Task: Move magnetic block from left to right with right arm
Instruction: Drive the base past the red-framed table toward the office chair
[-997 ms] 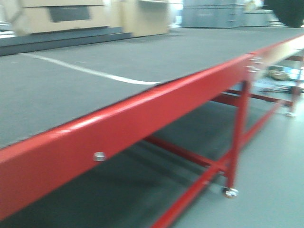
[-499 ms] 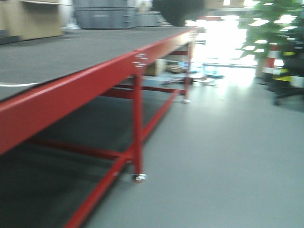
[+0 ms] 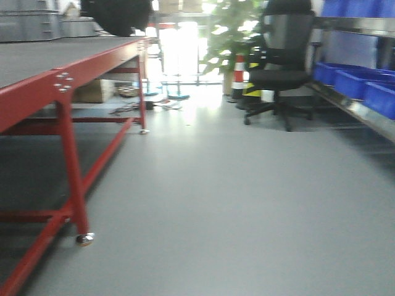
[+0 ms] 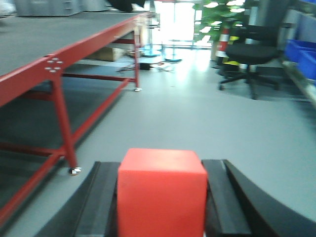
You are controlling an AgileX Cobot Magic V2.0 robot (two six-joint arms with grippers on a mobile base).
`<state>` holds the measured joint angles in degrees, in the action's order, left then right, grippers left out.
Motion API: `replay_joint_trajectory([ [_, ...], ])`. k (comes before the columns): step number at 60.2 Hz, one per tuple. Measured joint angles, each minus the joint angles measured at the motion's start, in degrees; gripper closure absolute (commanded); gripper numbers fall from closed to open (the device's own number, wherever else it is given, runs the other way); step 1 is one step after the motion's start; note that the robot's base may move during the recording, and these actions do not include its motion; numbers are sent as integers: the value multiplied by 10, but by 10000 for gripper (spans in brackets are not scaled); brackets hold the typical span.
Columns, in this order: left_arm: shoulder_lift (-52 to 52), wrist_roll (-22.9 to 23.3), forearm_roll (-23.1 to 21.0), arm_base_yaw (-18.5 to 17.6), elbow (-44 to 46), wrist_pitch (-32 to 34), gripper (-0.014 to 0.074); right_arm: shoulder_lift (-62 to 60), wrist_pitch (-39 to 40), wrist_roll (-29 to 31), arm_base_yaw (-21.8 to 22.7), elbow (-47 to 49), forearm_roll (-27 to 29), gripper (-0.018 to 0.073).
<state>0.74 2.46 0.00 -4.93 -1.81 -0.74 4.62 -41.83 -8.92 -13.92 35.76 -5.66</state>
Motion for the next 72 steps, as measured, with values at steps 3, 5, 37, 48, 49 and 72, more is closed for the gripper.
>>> replay_joint_trajectory([
  [3, 0, 0, 0, 0, 0, 0, 713, 0, 0, 0, 0, 0, 0, 430],
  [5, 0, 0, 0, 0, 0, 0, 713, 0, 0, 0, 0, 0, 0, 430],
  [37, 0, 0, 0, 0, 0, 0, 713, -1, 0, 0, 0, 0, 0, 430],
  [48, 0, 0, 0, 0, 0, 0, 713, -1, 1, 0, 1, 0, 0, 430],
  [49, 0, 0, 0, 0, 0, 0, 713, -1, 1, 0, 1, 0, 0, 430],
  [72, 0, 0, 0, 34, 0, 0, 713, -1, 1, 0, 1, 0, 0, 430],
])
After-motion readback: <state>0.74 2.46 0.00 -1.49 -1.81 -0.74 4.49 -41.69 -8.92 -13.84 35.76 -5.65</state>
